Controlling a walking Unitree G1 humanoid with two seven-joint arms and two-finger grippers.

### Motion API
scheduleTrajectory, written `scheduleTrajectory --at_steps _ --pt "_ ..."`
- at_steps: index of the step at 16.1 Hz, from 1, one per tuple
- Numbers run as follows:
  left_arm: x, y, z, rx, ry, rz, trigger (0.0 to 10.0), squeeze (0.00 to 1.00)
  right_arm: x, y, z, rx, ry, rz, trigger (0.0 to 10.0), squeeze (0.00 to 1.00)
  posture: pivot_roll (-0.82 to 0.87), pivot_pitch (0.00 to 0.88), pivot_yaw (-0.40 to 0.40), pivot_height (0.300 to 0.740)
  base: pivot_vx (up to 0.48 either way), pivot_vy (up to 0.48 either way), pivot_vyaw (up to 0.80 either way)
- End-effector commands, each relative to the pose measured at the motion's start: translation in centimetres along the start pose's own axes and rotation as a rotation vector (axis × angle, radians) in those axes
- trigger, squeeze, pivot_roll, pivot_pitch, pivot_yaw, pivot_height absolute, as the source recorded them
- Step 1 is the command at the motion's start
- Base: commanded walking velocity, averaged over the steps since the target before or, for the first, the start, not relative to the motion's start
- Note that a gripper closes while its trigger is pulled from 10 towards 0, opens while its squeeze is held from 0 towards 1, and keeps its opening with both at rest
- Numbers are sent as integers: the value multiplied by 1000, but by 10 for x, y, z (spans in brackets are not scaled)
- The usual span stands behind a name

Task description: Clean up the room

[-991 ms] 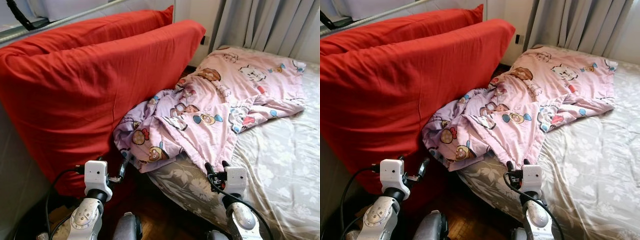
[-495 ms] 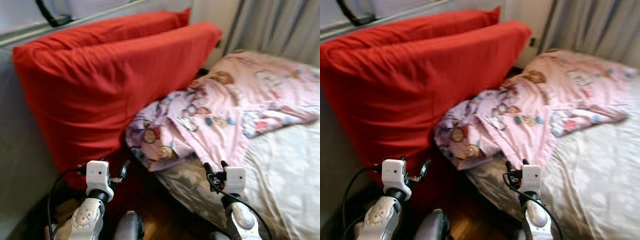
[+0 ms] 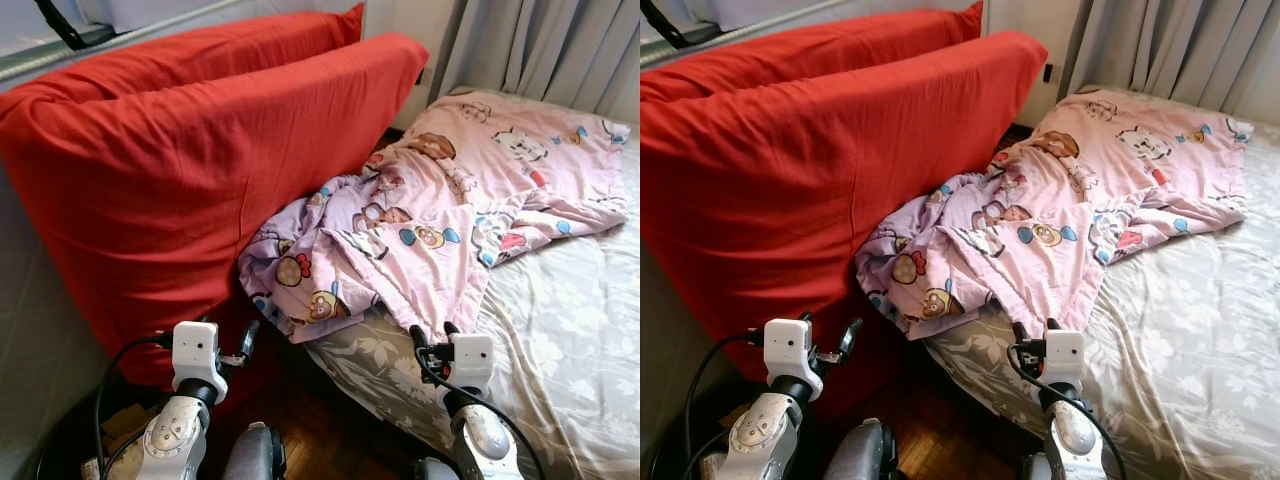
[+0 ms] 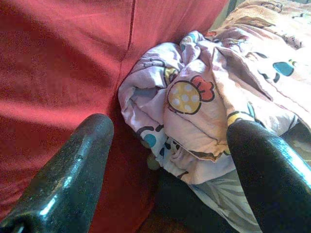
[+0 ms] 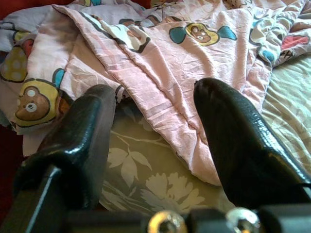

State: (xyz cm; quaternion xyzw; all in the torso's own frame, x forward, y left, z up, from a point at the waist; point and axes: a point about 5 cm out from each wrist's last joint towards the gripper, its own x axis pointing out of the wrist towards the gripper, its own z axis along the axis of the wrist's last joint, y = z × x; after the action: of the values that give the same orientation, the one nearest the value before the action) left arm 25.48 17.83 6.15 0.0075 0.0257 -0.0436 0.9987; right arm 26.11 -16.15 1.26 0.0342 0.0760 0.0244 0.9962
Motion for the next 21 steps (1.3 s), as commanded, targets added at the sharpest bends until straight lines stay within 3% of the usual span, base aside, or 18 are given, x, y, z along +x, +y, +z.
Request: scheduleTrajectory --at_steps 1,14,21 --pt "0 0 3 -1 -4 -4 10000 0 0 -2 1 6 -6 -11 10000 0 -3 55 6 635 0 0 0" --pt "0 0 4 -1 -6 -13 10000 0 1 -3 1 5 -3 -30 10000 0 -2 58 12 635 0 0 0" --pt "-1 0 4 -1 -8 -16 10000 0 1 -4 0 5 0 -36 10000 0 0 58 13 635 256 0 0"
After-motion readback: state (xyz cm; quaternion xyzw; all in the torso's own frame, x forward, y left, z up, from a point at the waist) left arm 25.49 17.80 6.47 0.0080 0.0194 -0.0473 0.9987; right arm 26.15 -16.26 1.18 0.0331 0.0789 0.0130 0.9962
